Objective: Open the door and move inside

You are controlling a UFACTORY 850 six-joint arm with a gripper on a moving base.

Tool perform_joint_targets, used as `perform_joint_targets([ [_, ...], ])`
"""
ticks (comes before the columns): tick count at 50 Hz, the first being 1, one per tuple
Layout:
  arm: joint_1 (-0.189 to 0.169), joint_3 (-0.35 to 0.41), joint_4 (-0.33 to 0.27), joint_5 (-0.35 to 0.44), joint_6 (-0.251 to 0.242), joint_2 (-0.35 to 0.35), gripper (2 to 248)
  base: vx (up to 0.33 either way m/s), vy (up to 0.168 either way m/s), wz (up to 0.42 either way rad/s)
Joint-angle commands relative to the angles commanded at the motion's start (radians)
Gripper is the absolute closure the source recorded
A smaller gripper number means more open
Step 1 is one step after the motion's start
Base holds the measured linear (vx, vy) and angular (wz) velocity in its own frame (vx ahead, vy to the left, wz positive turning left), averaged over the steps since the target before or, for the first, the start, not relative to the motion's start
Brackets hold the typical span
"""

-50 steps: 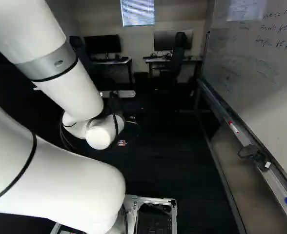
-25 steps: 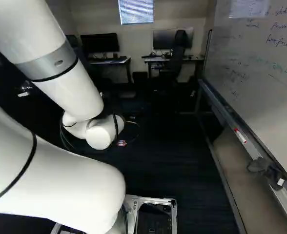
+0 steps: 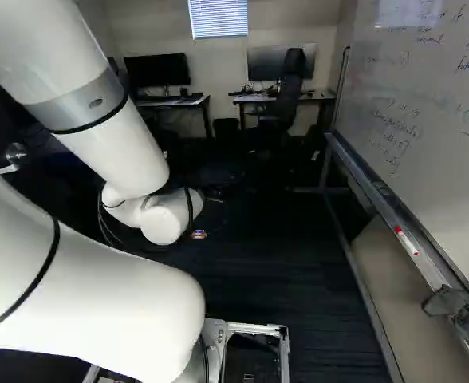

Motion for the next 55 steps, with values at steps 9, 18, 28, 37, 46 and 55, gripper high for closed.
perform_joint_targets([
  [9, 0.0, 0.0, 0.0, 0.0, 0.0, 0.0, 3, 0.196, 0.008, -0.019],
  [18, 0.0, 0.0, 0.0, 0.0, 0.0, 0.0, 3, 0.196, 0.007, -0.018],
  [28, 0.0, 0.0, 0.0, 0.0, 0.0, 0.0, 3, 0.194, 0.006, -0.017],
  [37, 0.0, 0.0, 0.0, 0.0, 0.0, 0.0, 3, 0.189, 0.005, -0.013],
  [46, 0.0, 0.0, 0.0, 0.0, 0.0, 0.0, 3, 0.189, 0.004, -0.018],
  [55, 0.0, 0.0, 0.0, 0.0, 0.0, 0.0, 3, 0.19, 0.003, -0.014],
])
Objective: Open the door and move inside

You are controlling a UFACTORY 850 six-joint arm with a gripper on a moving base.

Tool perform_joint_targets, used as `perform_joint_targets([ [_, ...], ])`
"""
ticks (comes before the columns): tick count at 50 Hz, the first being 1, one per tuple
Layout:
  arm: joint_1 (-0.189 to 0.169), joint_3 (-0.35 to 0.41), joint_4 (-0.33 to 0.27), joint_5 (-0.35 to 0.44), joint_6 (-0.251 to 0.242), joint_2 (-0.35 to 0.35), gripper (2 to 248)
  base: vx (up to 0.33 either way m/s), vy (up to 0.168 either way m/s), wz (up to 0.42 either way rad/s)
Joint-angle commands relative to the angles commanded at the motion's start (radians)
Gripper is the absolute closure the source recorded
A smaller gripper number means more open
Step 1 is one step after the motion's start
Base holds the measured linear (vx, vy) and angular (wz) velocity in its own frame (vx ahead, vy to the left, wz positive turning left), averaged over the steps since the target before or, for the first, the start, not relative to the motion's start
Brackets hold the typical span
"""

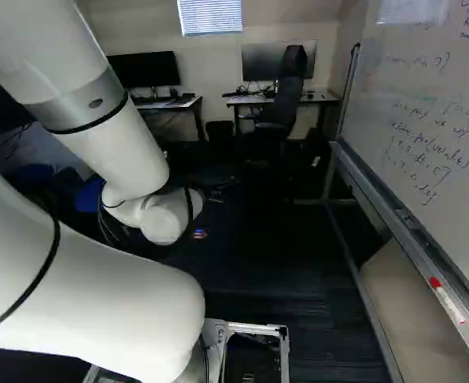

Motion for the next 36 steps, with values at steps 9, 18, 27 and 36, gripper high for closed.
perform_joint_targets([
  [9, 0.0, 0.0, 0.0, 0.0, 0.0, 0.0, 3, 0.169, 0.005, -0.016],
  [18, 0.0, -0.002, 0.0, 0.0, 0.0, -0.003, 3, 0.037, 0.0, -0.005],
  [27, 0.0, -0.002, 0.0, 0.0, 0.0, -0.003, 3, -0.013, 0.0, 0.002],
  [36, 0.0, -0.002, 0.0, 0.0, 0.0, -0.003, 3, 0.0, 0.0, 0.0],
])
